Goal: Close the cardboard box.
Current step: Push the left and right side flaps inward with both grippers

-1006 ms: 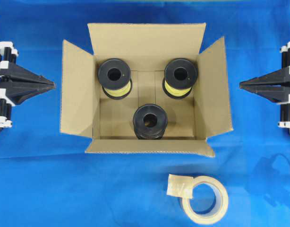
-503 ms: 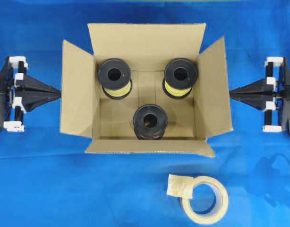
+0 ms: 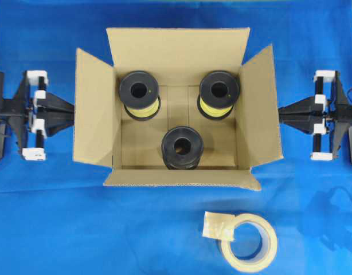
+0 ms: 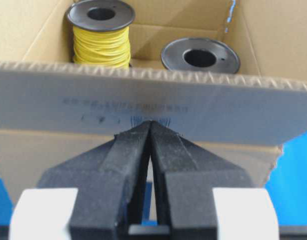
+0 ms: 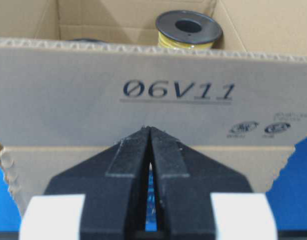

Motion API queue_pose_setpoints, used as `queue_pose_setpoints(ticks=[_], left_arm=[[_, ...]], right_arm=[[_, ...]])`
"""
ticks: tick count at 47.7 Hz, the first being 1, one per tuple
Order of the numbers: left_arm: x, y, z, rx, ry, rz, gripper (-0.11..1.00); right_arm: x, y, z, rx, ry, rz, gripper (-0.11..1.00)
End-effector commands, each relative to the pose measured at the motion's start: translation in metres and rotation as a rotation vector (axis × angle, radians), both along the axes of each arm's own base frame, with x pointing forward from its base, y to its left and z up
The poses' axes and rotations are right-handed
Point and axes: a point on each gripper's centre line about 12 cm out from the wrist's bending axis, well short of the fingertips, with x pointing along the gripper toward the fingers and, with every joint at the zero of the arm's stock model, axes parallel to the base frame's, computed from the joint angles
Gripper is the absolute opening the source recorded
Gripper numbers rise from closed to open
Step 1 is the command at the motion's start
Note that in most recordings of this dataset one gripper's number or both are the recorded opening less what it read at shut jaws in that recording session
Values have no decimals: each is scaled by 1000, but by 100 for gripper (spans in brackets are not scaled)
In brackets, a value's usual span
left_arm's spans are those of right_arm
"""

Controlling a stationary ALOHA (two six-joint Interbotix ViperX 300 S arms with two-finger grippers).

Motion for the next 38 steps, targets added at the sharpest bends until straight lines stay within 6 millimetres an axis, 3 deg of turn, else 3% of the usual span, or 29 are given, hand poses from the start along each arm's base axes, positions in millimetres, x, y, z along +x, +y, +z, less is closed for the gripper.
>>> queue_pose_setpoints(ticks=[1,18,38], left_arm=[[18,1,7,-2,-17,3,0],[70,3,18,20,-37,2,0],[93,6,14,15,9,9,0]], right_arm=[[12,-1,8,-3,-27,-3,0],[57,-3,18,-23,-50,0,0],[78,-4,14,-14,-23,1,0]])
